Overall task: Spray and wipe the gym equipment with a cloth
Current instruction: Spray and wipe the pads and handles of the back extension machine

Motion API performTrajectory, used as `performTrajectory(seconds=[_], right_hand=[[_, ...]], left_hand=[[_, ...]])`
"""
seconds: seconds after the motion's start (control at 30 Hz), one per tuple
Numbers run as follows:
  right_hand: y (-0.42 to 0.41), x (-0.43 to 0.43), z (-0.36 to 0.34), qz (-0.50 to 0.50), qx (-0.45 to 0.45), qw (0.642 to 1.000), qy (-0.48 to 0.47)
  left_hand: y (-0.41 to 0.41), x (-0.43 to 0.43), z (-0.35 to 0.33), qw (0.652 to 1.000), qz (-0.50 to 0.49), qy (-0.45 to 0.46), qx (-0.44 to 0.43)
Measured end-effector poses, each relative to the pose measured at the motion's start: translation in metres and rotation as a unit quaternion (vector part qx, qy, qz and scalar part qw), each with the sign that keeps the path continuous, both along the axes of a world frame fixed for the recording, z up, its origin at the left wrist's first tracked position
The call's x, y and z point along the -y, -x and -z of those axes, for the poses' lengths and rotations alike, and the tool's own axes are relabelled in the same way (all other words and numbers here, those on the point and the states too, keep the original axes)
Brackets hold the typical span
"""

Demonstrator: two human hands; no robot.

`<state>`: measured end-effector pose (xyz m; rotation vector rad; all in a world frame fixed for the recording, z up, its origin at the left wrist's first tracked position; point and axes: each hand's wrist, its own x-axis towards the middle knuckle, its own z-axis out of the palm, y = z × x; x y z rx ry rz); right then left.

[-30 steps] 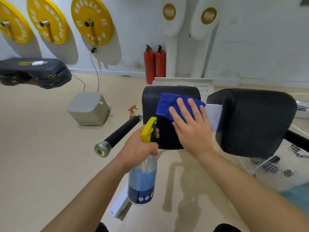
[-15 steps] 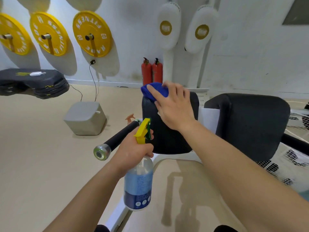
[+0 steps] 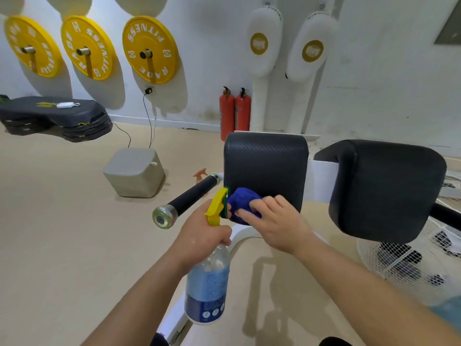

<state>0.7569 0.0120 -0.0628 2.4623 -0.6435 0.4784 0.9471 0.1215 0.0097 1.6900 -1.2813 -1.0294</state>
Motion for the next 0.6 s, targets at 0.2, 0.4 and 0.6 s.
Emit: performTrajectory(seconds=[0.2, 0.4, 0.6], right_hand=[[-0.043, 0.031, -0.074, 0.131, 0.181, 0.974, -0.026], [-0.033, -0.006, -0.003, 0.077, 0.133, 0.988, -0.035], [0.043, -0.015, 0.027, 0.078, 0.093, 0.992, -0.045]], left_hand=[[-0.001, -0.005, 0.000, 0.999, -0.033, 0.017, -0.005], [-0.001, -0.010, 0.008, 1.000, -0.027, 0.009, -0.005], [0.027, -0.001, 0.002, 1.000, 0.010, -0.009, -0.008]])
